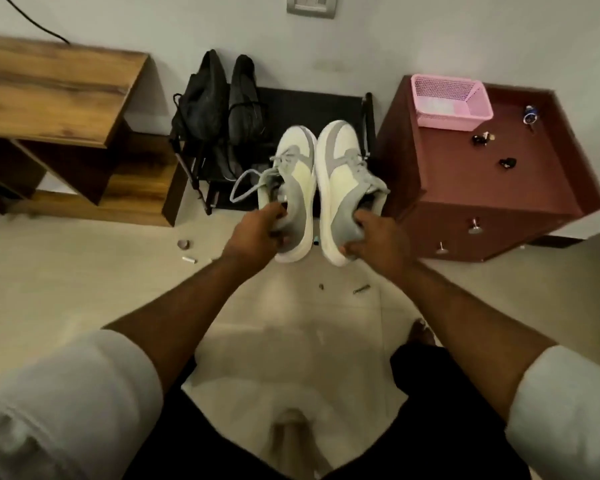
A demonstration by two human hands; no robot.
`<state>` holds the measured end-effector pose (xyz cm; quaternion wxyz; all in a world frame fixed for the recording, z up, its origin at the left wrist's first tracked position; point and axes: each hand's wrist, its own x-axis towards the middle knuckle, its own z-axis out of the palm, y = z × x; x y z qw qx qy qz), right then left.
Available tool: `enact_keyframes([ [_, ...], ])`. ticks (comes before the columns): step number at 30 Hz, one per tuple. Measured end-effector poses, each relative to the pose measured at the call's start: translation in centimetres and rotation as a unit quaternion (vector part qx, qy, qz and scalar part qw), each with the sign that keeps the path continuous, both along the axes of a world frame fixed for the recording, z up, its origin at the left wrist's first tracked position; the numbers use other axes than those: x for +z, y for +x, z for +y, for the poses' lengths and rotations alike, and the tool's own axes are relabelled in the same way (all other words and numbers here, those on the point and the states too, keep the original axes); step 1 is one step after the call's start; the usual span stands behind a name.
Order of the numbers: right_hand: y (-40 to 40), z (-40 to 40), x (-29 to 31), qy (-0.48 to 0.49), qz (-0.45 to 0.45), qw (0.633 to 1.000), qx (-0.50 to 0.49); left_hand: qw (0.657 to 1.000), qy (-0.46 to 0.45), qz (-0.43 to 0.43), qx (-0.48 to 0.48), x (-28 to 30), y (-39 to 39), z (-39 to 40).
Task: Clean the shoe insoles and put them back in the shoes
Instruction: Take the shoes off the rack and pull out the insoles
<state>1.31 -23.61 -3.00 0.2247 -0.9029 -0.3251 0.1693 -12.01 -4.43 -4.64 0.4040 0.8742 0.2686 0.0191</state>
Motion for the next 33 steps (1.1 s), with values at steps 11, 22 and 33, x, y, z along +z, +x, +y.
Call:
enact_keyframes([
  [11,-11.2,-3.6,-15.9,-0.272,0.047,0.952,0.131,0.972,-0.017,0.23,-0.049,-16.6,-10.2,-7.8],
  [22,-8.9,0.2,-35.5,-0.3,0.001,0.945,0.128,0.939,-0.019,0.332,-0.086,-35.7,-5.9,-8.2],
  [33,-3.1,2.5,-42.8,-0.3,-0.089,0.943,0.109,0.945,0.046,0.302,-0.113,-41.1,1.5,-5.7],
])
